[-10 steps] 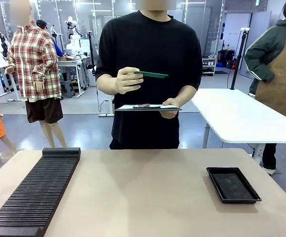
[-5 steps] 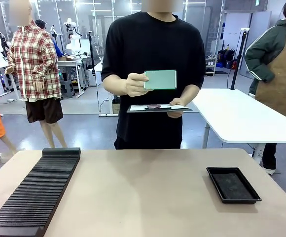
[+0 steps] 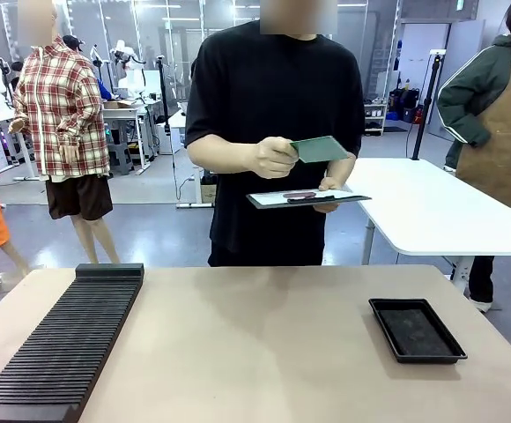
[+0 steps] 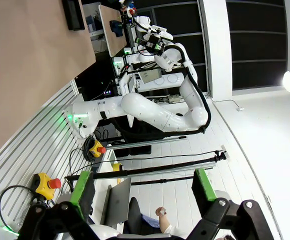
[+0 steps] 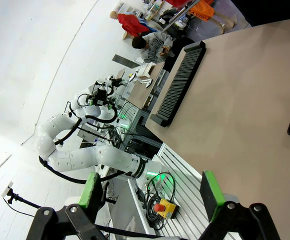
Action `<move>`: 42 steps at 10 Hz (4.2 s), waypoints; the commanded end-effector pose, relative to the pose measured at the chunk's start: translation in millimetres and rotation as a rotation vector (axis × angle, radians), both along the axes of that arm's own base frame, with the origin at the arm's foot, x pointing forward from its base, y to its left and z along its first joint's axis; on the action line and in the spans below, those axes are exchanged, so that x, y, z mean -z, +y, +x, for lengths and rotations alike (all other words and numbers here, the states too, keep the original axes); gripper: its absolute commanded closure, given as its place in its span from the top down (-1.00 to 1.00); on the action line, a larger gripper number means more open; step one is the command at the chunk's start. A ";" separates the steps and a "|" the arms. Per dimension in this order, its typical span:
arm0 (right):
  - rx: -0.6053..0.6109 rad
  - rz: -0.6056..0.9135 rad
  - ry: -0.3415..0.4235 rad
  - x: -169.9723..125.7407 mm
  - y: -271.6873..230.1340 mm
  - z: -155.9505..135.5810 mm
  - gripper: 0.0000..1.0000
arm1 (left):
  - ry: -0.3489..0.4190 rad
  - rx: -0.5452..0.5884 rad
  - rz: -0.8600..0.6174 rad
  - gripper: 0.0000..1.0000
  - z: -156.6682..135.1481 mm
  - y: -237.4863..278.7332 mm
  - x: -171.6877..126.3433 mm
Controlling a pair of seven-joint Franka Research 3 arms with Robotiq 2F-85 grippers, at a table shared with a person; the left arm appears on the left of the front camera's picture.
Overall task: Inspect the PCB.
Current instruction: Pick up the Blank PCB that the human is holding.
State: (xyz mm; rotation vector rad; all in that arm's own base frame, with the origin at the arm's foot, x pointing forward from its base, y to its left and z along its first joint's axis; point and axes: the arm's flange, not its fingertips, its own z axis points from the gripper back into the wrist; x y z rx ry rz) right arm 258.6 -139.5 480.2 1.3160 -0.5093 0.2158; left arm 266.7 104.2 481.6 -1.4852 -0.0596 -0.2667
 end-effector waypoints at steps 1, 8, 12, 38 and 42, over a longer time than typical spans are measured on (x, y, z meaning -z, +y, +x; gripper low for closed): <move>0.002 0.008 -0.024 -2.2 -2.0 1.4 1.00 | 0.011 0.000 -0.001 1.00 1.3 1.6 -6.1; 0.002 0.008 -0.024 -2.2 -2.0 1.4 1.00 | 0.011 0.000 -0.001 1.00 1.3 1.6 -6.1; -0.049 0.147 0.087 -41.1 9.2 7.0 1.00 | 0.011 0.000 -0.001 1.00 1.3 1.6 -6.1; -0.145 0.262 0.729 -14.3 243.1 159.2 -0.95 | 0.011 0.000 -0.001 1.00 1.3 1.6 -6.1; -0.142 0.261 0.731 -11.3 245.1 160.2 -1.00 | 0.011 0.000 -0.001 1.00 1.3 1.6 -6.1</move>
